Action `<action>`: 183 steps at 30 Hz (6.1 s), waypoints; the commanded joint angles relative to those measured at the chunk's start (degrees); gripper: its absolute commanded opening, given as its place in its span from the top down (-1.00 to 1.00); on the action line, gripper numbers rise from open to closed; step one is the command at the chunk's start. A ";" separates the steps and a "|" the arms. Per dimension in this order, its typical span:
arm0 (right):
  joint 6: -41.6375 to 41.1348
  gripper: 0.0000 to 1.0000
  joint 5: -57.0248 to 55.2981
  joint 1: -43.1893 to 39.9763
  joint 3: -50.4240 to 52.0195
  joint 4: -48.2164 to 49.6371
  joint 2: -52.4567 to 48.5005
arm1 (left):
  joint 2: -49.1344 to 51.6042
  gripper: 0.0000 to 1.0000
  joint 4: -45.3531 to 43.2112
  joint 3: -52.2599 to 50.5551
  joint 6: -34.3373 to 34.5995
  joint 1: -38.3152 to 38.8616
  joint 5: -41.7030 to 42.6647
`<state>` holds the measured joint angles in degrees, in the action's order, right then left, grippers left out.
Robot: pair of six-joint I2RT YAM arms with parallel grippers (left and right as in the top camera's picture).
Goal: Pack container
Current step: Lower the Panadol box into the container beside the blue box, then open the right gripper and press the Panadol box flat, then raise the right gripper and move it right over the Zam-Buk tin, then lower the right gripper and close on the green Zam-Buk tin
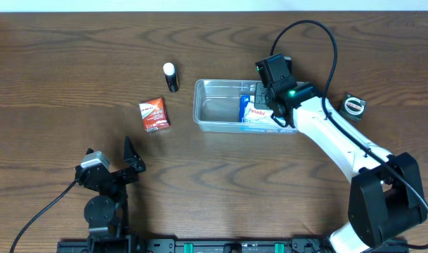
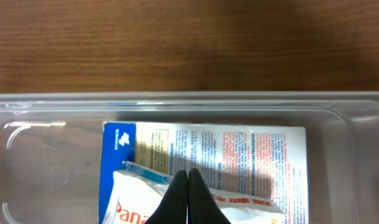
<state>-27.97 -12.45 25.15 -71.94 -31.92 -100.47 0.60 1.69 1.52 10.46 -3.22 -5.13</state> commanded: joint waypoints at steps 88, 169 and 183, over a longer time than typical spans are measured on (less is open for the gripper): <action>2.97 0.97 14.47 -3.76 -16.46 -21.99 -13.31 | -0.37 -0.96 1.95 -1.29 -0.35 -0.13 -1.53; 14.34 -0.36 11.37 -39.89 -8.94 -11.30 -13.14 | -0.37 -0.96 1.95 -1.29 -0.35 -0.13 -1.53; 13.25 -0.46 9.44 -40.13 -8.92 -10.45 -13.14 | -0.37 -0.96 1.95 -1.29 -0.35 -0.13 -1.53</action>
<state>-14.79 -2.13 -14.35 -81.12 -42.50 -113.03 0.60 1.69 1.52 10.46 -3.22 -5.13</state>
